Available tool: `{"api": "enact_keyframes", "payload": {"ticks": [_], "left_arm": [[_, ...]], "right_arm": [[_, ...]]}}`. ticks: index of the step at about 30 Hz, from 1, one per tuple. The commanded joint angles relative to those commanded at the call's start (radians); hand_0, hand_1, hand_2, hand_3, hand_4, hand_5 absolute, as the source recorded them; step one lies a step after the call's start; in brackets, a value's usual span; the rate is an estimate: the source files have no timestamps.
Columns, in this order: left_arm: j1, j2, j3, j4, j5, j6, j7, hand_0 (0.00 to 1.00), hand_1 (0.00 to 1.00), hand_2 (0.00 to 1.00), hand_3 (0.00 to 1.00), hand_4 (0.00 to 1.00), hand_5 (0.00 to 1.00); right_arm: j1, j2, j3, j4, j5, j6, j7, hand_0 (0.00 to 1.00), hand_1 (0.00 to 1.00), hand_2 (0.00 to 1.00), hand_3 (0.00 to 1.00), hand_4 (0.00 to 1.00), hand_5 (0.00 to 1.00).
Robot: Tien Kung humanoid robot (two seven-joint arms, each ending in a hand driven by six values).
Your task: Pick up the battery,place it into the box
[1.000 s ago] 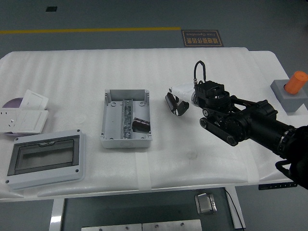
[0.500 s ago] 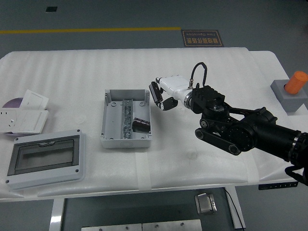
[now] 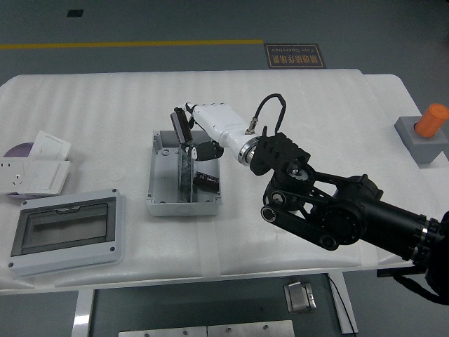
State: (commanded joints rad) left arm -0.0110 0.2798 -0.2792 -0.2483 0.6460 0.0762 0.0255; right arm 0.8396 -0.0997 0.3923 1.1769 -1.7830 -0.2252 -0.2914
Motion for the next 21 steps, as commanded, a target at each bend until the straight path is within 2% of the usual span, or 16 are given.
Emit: {"api": "enact_keyframes", "payload": {"ticks": [4,5,10,11,16,17,21], "left_arm": [[0.01,-0.004,0.0,0.0,-0.004,-0.002,0.003,0.622,0.649,0.479,0.591,0.499,0.496],[0.013,-0.005,0.001,0.001,-0.006,-0.003,0.004,0.622,0.649,0.463,0.583,0.497,0.495],[0.023,-0.004,0.006,0.004,-0.016,-0.006,0.007,0.622,0.649,0.463,0.583,0.497,0.495],[0.024,-0.003,0.006,0.004,-0.017,-0.007,0.007,0.622,0.649,0.456,0.583,0.498,0.495],[0.029,-0.001,0.006,0.004,-0.018,-0.008,0.01,0.622,0.649,0.456,0.583,0.498,0.495],[0.029,-0.001,0.006,0.004,-0.017,-0.009,0.011,0.622,0.649,0.442,0.583,0.498,0.492],[0.031,0.001,0.006,0.003,-0.016,-0.01,0.014,0.622,0.649,0.442,0.583,0.498,0.492]], "right_arm": [[-0.011,0.009,-0.04,-0.022,0.006,0.008,0.0,0.73,0.682,0.62,0.638,0.504,0.277],[-0.013,0.009,-0.048,-0.029,0.007,0.011,0.0,0.846,0.824,0.853,0.877,0.725,0.406],[-0.021,0.0,-0.059,-0.057,0.017,0.023,-0.001,0.846,0.824,0.853,0.877,0.725,0.406],[-0.024,-0.005,-0.059,-0.061,0.021,0.025,-0.001,0.901,0.884,0.922,0.995,0.794,0.422],[-0.036,-0.023,-0.048,-0.061,0.037,0.024,-0.003,0.901,0.884,0.922,0.995,0.794,0.422],[-0.039,-0.026,-0.043,-0.059,0.039,0.024,-0.003,0.912,0.895,0.937,0.998,0.876,0.478],[-0.053,-0.039,-0.021,-0.044,0.053,0.02,-0.004,0.912,0.895,0.937,0.998,0.876,0.478]]}}
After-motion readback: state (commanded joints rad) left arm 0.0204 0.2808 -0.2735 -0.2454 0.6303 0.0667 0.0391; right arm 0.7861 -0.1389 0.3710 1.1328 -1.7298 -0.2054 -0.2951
